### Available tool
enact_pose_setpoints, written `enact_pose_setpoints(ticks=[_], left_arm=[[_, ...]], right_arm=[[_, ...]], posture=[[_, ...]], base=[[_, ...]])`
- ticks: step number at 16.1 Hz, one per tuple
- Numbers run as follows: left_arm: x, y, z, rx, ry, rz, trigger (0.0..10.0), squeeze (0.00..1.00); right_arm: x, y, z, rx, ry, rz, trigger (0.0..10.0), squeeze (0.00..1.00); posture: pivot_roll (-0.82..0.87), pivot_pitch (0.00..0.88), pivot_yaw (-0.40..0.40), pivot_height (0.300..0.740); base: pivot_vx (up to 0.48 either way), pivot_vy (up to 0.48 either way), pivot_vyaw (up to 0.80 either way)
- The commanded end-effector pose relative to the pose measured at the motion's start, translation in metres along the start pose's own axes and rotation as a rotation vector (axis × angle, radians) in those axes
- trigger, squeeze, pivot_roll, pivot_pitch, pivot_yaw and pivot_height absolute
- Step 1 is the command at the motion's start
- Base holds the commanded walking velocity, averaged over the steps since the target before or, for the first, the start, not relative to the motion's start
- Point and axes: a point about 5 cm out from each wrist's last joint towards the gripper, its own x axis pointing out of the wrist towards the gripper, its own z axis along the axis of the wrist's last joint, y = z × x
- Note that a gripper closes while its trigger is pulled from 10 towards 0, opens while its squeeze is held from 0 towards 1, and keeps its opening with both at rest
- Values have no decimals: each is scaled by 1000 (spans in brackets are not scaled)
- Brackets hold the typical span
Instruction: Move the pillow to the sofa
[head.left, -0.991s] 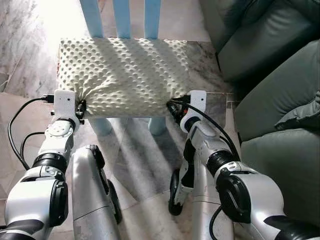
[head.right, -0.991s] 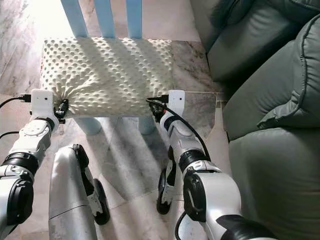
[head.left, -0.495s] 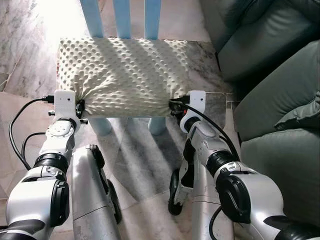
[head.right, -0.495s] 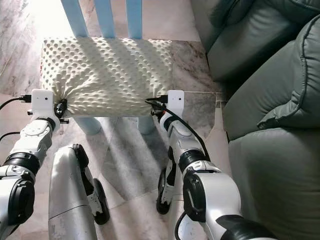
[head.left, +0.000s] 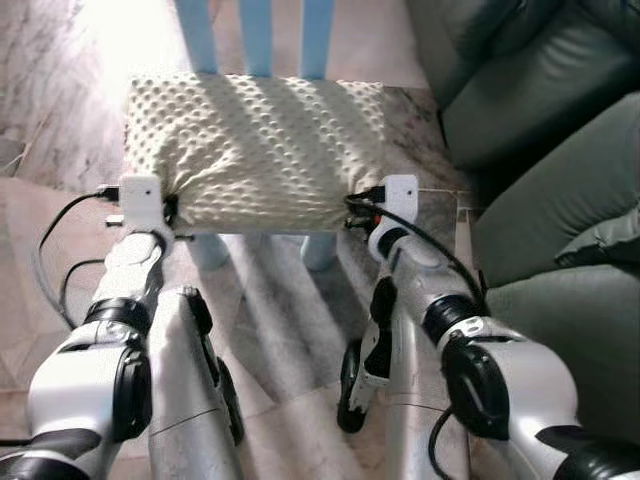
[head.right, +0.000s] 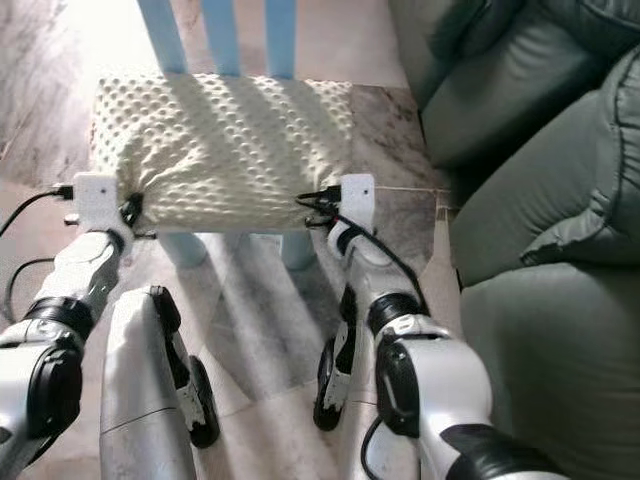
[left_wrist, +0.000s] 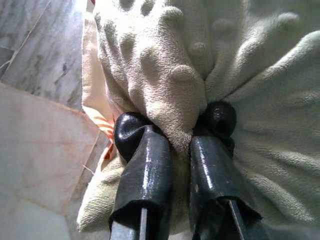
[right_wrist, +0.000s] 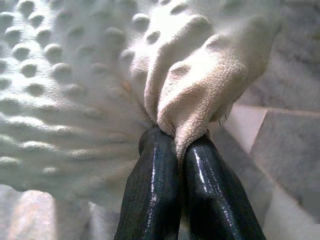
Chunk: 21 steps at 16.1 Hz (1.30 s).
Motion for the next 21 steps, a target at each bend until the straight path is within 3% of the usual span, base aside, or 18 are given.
enact_pose_setpoints(ticks=[1,4,9,11,12,14,15,17,21], left_arm=[[-2,-18,-13,1,57,-52,0,0],[2,-23,10,-52,-58,-54,0,0],[0,-20,39,-34,-225,-86,0,0],[-13,-18,27,-7,-296,-122,0,0],[-24,-17,15,9,-309,-137,0,0],[-31,-17,9,16,-308,-145,0,0],[-43,-16,-5,25,-290,-149,0,0],[-49,-17,-8,40,-302,-150,0,0],[-101,-20,-37,51,-298,-103,0,0]], right_arm=[[-1,-2,1,-49,-3,21,0,0],[-1,-8,23,-168,-101,82,0,0],[-8,-21,39,-274,-212,92,0,0],[-28,-36,20,-288,-282,27,0,0],[-42,-46,5,-246,-293,-55,0,0],[-53,-53,-6,-227,-294,-109,0,0],[-77,-59,-31,-208,-275,-192,0,0],[-89,-60,-42,-176,-264,-226,0,0],[-127,-54,-58,-136,-231,-285,0,0]], posture=[[106,289,-142,496],[77,186,-135,496],[65,42,-106,496],[68,0,-67,496],[70,0,-62,496],[69,0,-46,496],[65,0,-28,496],[65,0,-16,496],[53,0,-13,496]], base=[[0,0,0],[0,0,0],[0,0,0],[0,0,0],[0,0,0],[0,0,0],[0,0,0],[0,0,0],[0,0,0]])
